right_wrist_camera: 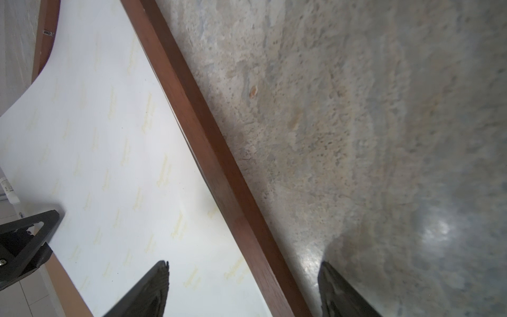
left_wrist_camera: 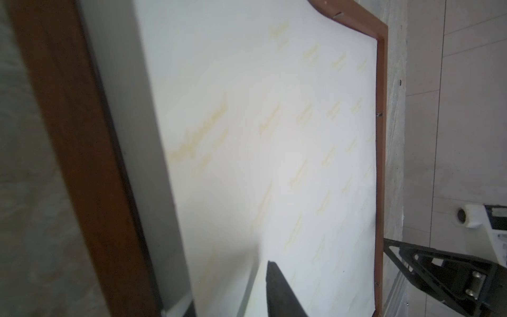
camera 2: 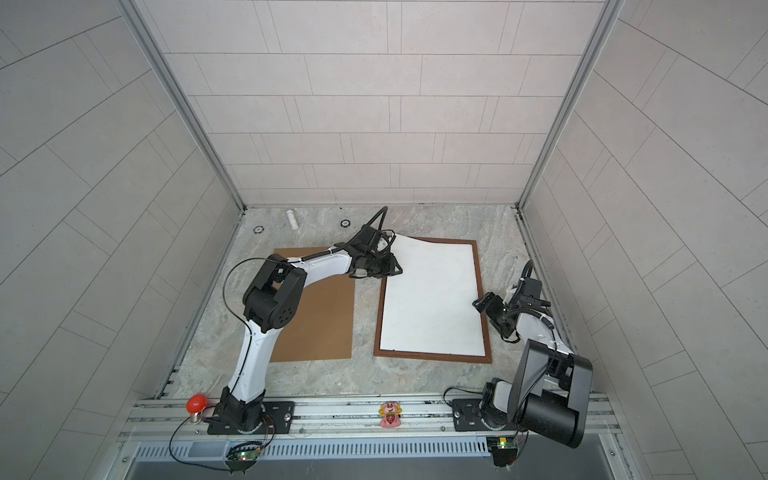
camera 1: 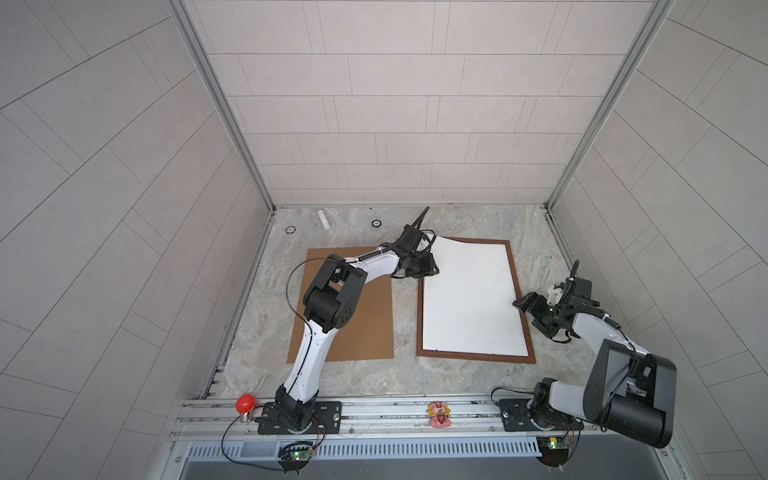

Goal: Put the photo into the frame
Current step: 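Press the poster edges down inside the frame with both grippers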

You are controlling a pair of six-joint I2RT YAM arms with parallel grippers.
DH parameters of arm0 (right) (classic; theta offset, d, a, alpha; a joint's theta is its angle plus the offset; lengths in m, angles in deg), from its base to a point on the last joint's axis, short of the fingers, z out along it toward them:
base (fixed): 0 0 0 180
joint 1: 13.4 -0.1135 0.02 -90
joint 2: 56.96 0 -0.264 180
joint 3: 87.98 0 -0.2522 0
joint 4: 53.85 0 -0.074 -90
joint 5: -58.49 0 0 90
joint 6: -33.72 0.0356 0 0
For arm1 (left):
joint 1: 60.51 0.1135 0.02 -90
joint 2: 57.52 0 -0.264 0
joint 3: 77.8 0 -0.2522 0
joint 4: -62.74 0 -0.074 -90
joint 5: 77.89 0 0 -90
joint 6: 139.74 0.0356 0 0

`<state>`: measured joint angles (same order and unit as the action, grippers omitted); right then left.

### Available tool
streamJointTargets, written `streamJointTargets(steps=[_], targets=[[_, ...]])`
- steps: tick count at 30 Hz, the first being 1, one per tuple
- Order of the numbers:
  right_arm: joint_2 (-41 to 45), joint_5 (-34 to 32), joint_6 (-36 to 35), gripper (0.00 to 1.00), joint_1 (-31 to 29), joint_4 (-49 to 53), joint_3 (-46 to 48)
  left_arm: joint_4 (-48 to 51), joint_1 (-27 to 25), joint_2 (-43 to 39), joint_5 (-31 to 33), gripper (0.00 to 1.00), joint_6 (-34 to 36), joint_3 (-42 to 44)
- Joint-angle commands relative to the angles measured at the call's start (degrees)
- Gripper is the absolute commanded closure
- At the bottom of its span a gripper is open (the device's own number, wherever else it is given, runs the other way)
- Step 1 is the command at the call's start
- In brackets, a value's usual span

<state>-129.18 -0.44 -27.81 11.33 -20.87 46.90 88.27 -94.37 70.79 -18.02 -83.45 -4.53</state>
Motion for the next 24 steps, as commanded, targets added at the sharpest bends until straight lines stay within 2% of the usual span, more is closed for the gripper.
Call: streamJointTargets(steps=[1,4,12,15,21,24], targets=[[0.6,0.5,-0.8,0.19,-0.3,-0.9,0.7,5.6,0.0,0.0,1.7,0.59,3.5,-2.7],[0.5,0.8,-0.7,0.19,-0.3,-1.4,0.8,8.9,0.1,-0.1,2.0,0.52,4.8,-4.3],[0.6,1.7,-0.5,0.19,-0.4,-2.5,1.7,20.1,0.2,1.0,7.0,0.47,8.7,-10.6],[0.5,2.2,-0.1,0.19,-0.3,-3.5,2.2,23.3,0.1,1.0,8.7,0.41,8.9,-12.6],[0.7,2.3,-0.1,0.19,-0.3,-3.7,2.4,31.1,0.1,1.3,13.9,0.38,10.3,-17.1],[0.8,2.2,-0.3,0.18,-0.3,-3.5,2.2,32.3,0.1,-0.3,17.5,0.39,10.5,-16.6]])
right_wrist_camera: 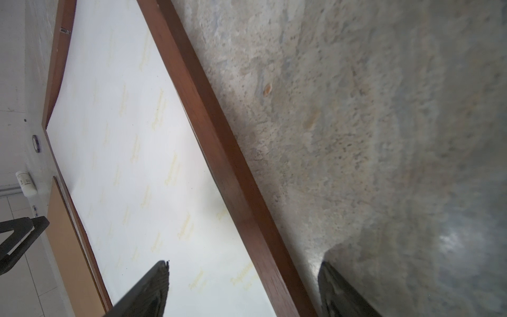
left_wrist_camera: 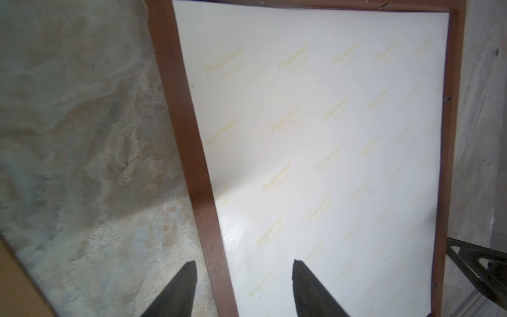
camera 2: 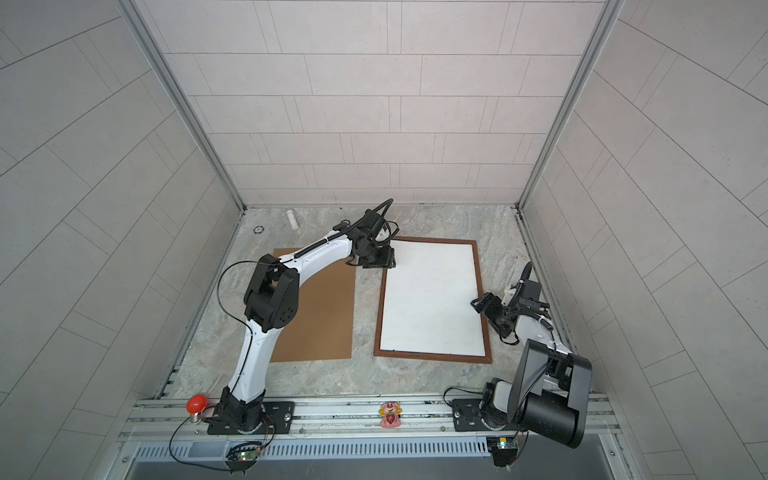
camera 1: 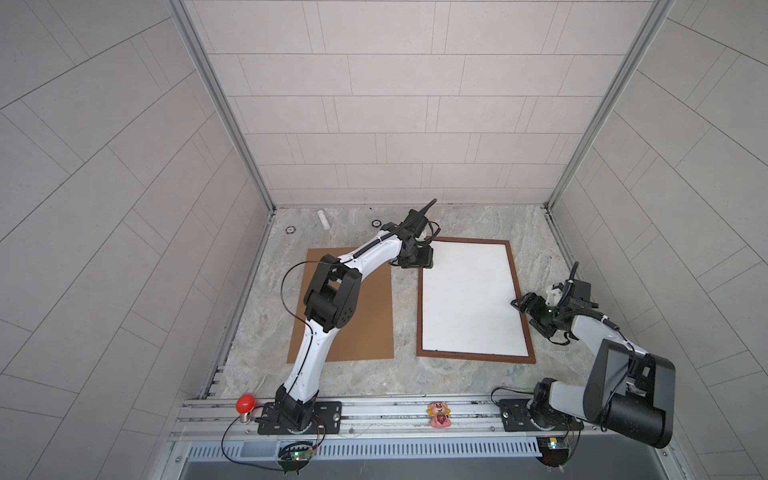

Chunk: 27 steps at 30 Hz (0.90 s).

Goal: Put the photo into the frame
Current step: 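Press the poster edges down inside the frame with both grippers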

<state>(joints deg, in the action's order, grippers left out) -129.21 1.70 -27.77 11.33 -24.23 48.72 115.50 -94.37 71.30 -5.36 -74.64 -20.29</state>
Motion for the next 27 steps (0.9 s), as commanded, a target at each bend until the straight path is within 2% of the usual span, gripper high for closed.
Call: streamJointTargets(steps=[1,4,10,13,19,27], targets=[[0.7,-0.1,-0.5,0.19,-0.3,0.0,0.2,5.1,0.1,-1.5,6.2,0.39,1.7,-0.1],[0.5,-0.7,-0.6,0.18,-0.5,0.1,-0.1,5.5,0.5,-2.4,7.7,0.39,1.5,1.7],[-2.0,-1.7,-0.3,0.18,-2.6,-0.5,-1.4,-1.8,1.5,-4.1,-1.3,0.36,0.2,10.8],[-3.0,-3.2,-0.1,0.18,-4.1,-1.2,-1.8,-3.6,1.5,-4.5,-2.5,0.36,-0.2,13.5],[-6.4,-5.0,0.6,0.18,-7.9,-2.6,-3.1,-5.9,1.6,-5.2,-4.4,0.4,-0.8,16.1],[-9.4,-5.0,1.3,0.18,-11.5,-3.9,-3.8,-9.1,1.8,-7.6,-6.8,0.51,-2.5,21.9]])
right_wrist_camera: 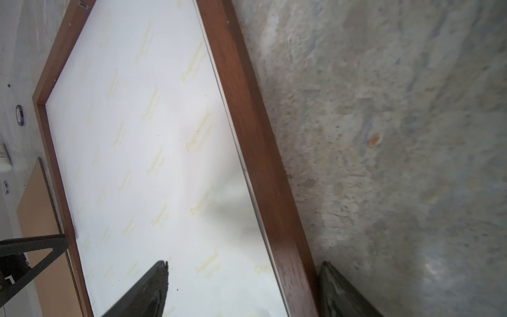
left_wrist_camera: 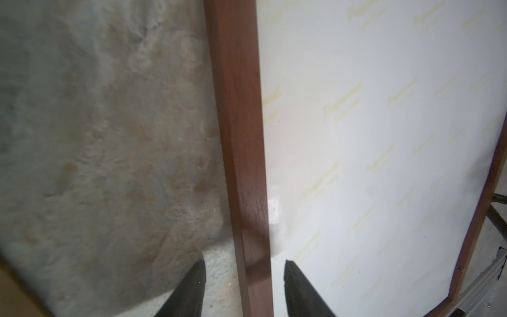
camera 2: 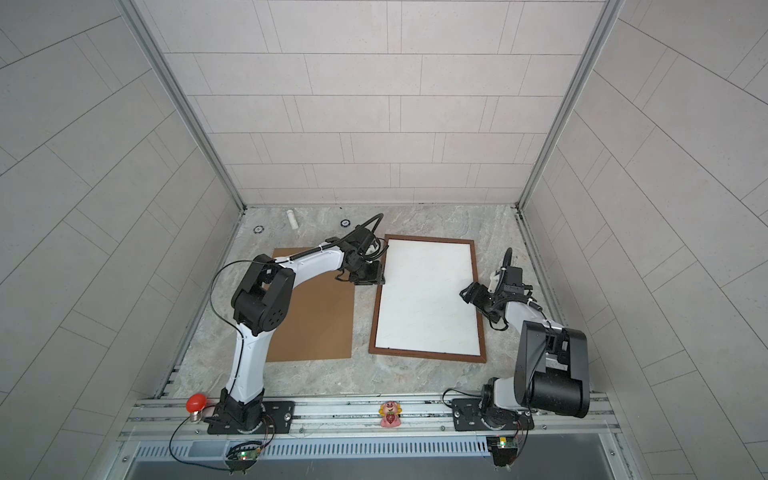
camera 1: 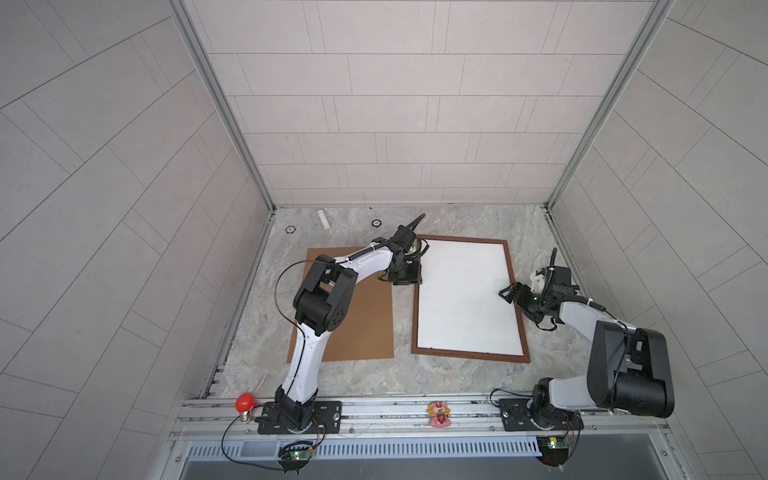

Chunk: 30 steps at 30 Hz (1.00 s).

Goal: Put the photo into the frame
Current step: 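Press the poster edges down inside the frame with both grippers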

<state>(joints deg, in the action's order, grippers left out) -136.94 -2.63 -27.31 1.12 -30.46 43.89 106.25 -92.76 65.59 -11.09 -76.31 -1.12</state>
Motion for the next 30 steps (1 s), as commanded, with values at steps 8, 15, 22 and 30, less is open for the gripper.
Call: streamJointTargets(steps=[8,15,22,30], targets=[[-4.4,0.4,1.1,0.18,-3.4,1.0,0.3,-3.8,0.8,-6.9,-4.5,0.71,-2.9,11.8],[-7.1,0.7,1.3,0.18,-4.6,-0.8,-0.1,-6.9,0.8,-9.1,-6.3,0.81,-5.2,16.1],[-7.5,0.2,2.0,0.19,-4.6,-0.7,-2.3,-9.1,0.4,-10.4,-8.1,0.84,-7.9,18.6],[2.2,-5.5,-0.1,0.17,-4.6,5.2,-4.0,-10.4,0.6,-13.0,-9.2,0.88,-10.6,19.8]])
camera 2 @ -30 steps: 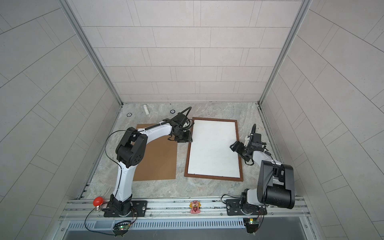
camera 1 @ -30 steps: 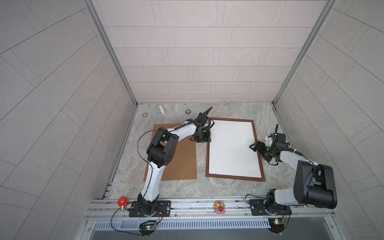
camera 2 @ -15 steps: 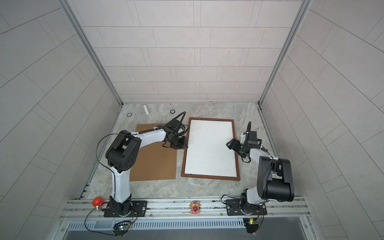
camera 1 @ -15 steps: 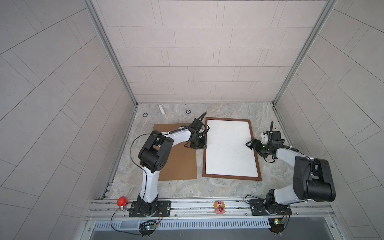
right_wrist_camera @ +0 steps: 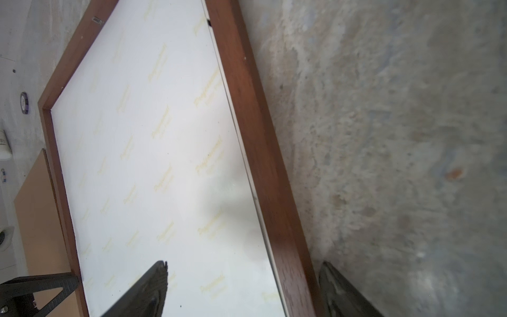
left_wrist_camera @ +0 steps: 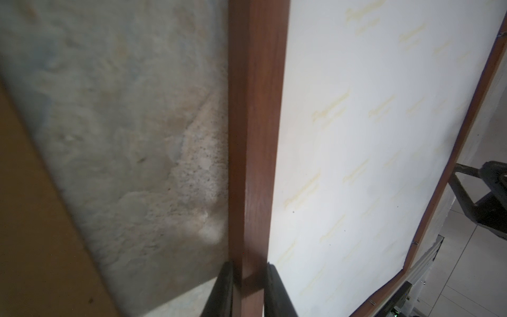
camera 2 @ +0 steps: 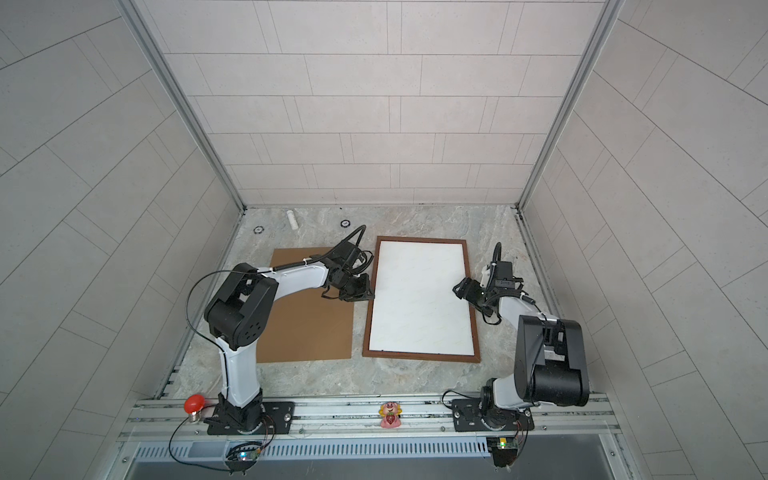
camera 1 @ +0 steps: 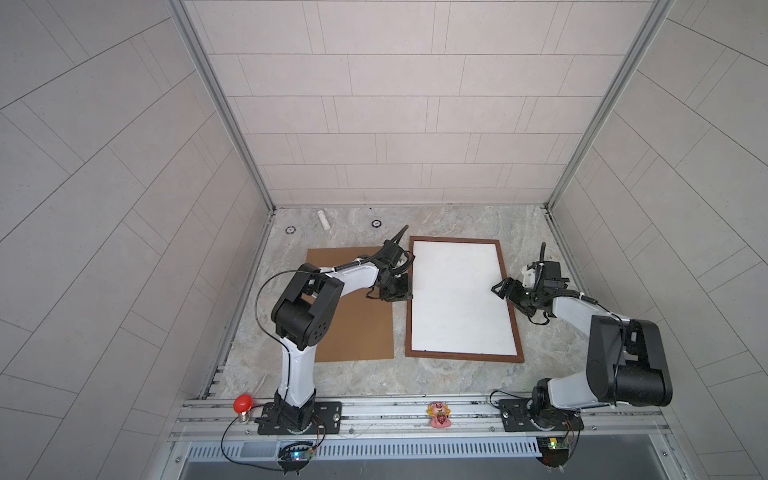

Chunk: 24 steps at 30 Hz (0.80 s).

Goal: Put the photo into the frame
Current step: 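Press the poster edges down inside the frame with both grippers, then move both grippers over to the brown hardboard sheet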

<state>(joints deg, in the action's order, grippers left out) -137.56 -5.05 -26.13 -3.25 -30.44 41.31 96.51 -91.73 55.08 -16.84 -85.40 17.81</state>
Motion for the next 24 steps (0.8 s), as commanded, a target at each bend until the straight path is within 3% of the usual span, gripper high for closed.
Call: streamJointTargets(steps=[1,4,17,24], targets=[[3.1,-3.3,-1.5,0.17,-0.2,6.0,-2.0,-0.4,-0.4,-3.0,-2.7,0.88,-1.6,0.9],[4.5,-3.6,-1.3,0.17,-0.2,6.6,-1.9,-0.8,0.6,-6.4,0.0,0.88,-2.5,2.7],[16.9,-0.7,-3.8,0.17,-0.9,17.8,-4.4,6.1,1.9,-14.0,-1.0,0.81,1.9,4.2],[24.2,-0.7,-3.3,0.17,-2.4,26.3,-6.9,16.2,1.9,-20.6,6.1,0.76,7.4,4.4]])
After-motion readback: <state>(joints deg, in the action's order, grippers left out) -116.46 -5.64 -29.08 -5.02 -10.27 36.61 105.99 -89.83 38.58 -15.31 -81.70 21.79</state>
